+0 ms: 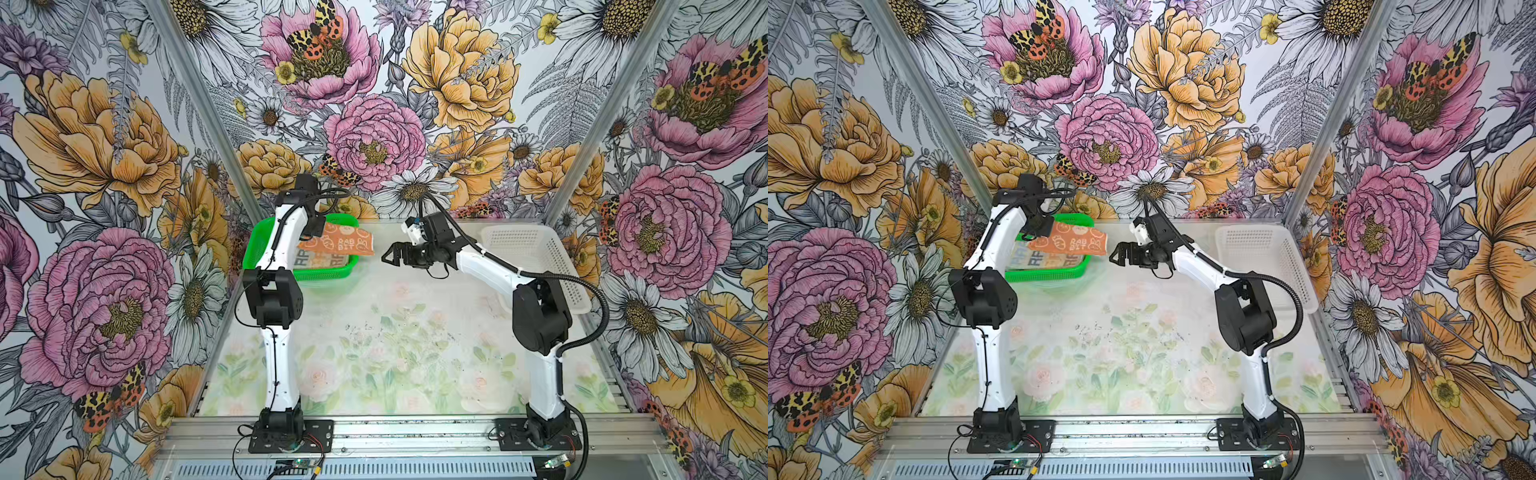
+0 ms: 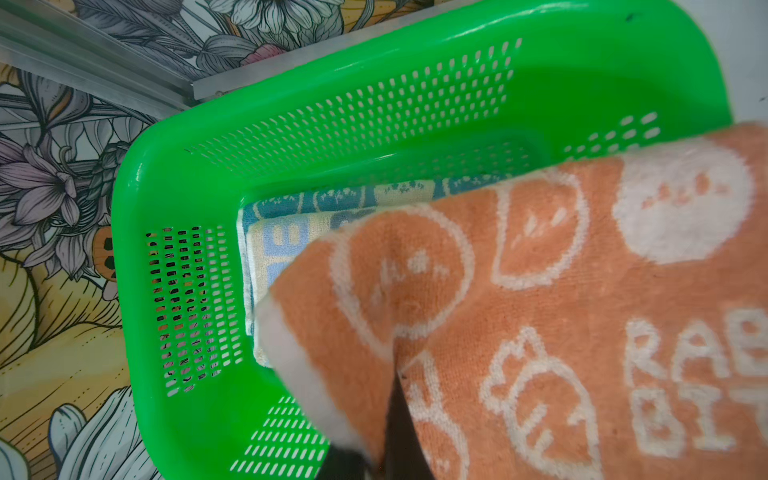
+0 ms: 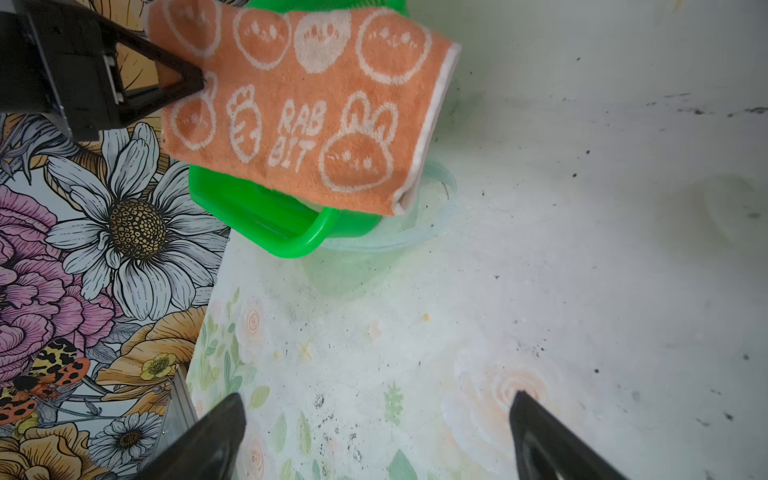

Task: Fold and stack the towels
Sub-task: 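Carry the bunny towel over the green basket with left gripper while right draws back, then lower the bunny towel onto the cream towel and open the left gripper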

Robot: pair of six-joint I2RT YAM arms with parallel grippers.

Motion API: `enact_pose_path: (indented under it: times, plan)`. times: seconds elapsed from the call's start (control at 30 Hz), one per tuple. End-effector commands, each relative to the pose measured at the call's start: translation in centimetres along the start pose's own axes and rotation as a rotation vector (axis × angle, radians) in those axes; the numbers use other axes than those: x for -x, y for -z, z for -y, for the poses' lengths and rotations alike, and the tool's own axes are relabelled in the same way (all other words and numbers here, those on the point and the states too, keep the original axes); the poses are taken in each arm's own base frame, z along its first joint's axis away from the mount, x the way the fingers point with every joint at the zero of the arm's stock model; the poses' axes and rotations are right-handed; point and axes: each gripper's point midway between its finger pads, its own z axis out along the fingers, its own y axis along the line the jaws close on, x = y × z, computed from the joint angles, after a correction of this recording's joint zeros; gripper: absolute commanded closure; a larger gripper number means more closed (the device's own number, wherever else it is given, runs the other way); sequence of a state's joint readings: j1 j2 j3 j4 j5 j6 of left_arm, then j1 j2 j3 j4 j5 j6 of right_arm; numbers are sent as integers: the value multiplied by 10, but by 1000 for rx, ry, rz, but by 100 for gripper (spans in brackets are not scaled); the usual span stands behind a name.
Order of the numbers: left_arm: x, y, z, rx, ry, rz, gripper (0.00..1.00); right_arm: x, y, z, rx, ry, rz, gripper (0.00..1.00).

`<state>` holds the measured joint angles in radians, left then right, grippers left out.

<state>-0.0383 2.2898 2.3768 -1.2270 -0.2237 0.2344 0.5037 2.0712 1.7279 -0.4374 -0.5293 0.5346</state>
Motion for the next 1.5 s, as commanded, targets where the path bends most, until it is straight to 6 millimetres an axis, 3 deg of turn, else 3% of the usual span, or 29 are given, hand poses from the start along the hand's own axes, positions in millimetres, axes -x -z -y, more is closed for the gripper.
enact_pose_path:
  times: [0.0, 0.77, 1.03, 1.47]
  plan:
    - [-7, -16, -8, 4, -25, -32, 100, 4, -6, -6, 14, -11, -9, 1]
    - [-23, -41, -53, 40, -11, -80, 100, -3, -26, 3, 4, -59, -56, 1]
    - [-20, -37, -62, 17, 7, -54, 100, -6, -29, 4, 3, -64, -66, 1]
    - [-29, -67, -76, 79, 8, -107, 100, -10, -32, 6, 4, -72, -78, 1]
